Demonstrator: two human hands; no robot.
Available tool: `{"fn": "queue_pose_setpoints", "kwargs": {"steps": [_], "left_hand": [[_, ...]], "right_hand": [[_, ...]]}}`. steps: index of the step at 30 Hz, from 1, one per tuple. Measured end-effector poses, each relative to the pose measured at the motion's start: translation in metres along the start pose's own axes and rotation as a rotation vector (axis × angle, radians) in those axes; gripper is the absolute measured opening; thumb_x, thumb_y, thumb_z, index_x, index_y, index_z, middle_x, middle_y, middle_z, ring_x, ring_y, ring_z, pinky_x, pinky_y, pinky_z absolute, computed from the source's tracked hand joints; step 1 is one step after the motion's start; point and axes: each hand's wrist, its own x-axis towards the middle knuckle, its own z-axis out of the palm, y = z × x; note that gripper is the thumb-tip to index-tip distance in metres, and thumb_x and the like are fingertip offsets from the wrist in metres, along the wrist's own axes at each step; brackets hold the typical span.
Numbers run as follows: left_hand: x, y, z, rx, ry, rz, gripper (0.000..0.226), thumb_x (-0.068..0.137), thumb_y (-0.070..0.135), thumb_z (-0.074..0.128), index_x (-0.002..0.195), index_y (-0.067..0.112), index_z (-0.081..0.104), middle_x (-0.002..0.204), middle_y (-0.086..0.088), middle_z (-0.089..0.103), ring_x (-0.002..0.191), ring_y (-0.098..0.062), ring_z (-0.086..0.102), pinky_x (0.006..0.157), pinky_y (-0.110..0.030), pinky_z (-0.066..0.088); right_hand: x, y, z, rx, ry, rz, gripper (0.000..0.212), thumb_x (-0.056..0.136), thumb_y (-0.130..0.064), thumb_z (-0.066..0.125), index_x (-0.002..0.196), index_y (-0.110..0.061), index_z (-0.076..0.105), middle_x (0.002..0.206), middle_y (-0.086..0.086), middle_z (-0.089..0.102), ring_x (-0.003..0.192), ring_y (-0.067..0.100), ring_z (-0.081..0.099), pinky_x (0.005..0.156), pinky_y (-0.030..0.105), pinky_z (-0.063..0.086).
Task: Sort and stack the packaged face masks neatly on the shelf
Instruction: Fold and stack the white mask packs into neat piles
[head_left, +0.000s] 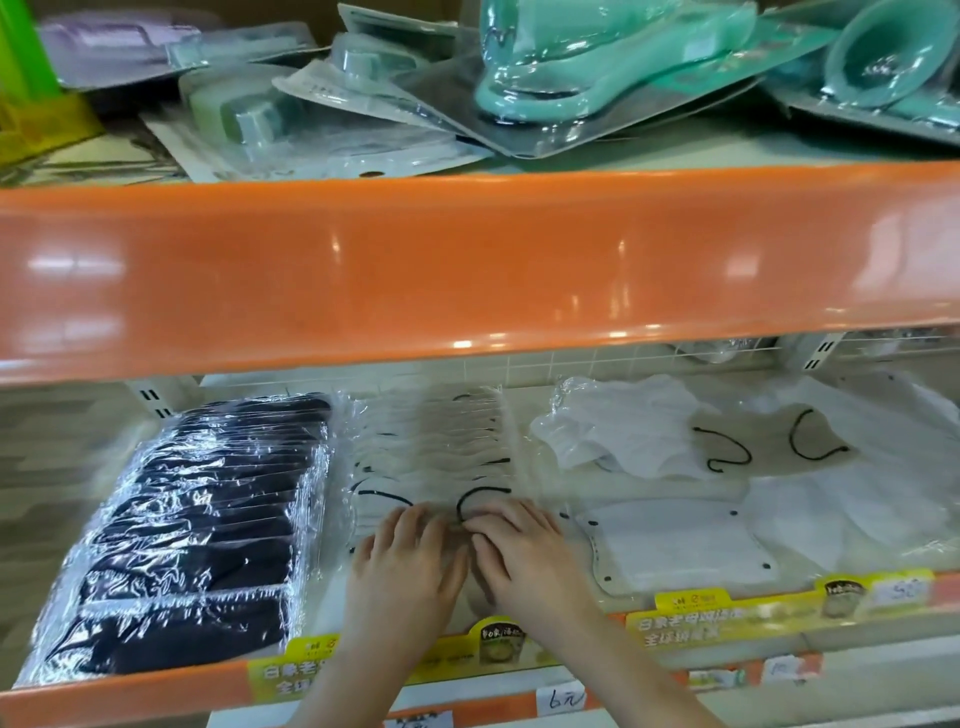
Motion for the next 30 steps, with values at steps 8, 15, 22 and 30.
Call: {"fn": "queue_pose_setpoints", "kwargs": {"steps": [8, 15, 22, 30], "left_hand": [[0.020, 0.040, 0.009, 0.002, 0.102, 0.054, 0.028, 0.076, 0.028, 0.042, 0.080, 0.015, 0.067, 0.085, 0.001, 0.067, 0.074, -0.025, 0.064, 0.059, -0.037, 0.050], [0.045, 0.101, 0.029, -0.103, 0.116, 0.142, 0.026, 0.077, 0.022, 0.044, 0.081, 0.017, 0.069, 0.084, 0.002, 0.067, 0.080, -0.024, 0.065, 0.067, -0.037, 0.052], [0.066, 0.164, 0.051, -0.170, 0.138, 0.239, 0.028, 0.076, 0.018, 0.043, 0.086, 0.014, 0.069, 0.087, 0.000, 0.068, 0.086, -0.027, 0.066, 0.071, -0.039, 0.053], [0.077, 0.229, 0.072, -0.163, 0.076, 0.282, 0.035, 0.057, 0.011, 0.078, 0.091, 0.014, 0.069, 0.088, -0.001, 0.066, 0.084, -0.024, 0.065, 0.067, -0.036, 0.052]], "right_hand": [[-0.001, 0.043, -0.031, -0.085, 0.112, 0.094, 0.028, 0.083, -0.028, 0.042, 0.092, -0.026, 0.069, 0.096, -0.011, 0.061, 0.087, 0.011, 0.056, 0.070, 0.027, 0.047], [-0.019, 0.103, -0.072, -0.196, 0.122, 0.182, 0.027, 0.078, -0.026, 0.041, 0.086, -0.026, 0.067, 0.088, -0.010, 0.061, 0.077, 0.015, 0.061, 0.063, 0.028, 0.046], [-0.033, 0.161, -0.115, -0.260, 0.108, 0.270, 0.029, 0.077, -0.024, 0.042, 0.090, -0.026, 0.068, 0.092, -0.008, 0.062, 0.082, 0.017, 0.060, 0.068, 0.028, 0.043], [-0.045, 0.220, -0.150, -0.322, -0.158, 0.430, 0.071, 0.070, -0.037, 0.076, 0.131, -0.013, 0.050, 0.127, 0.003, 0.052, 0.119, 0.025, 0.051, 0.098, 0.037, 0.042]]}}
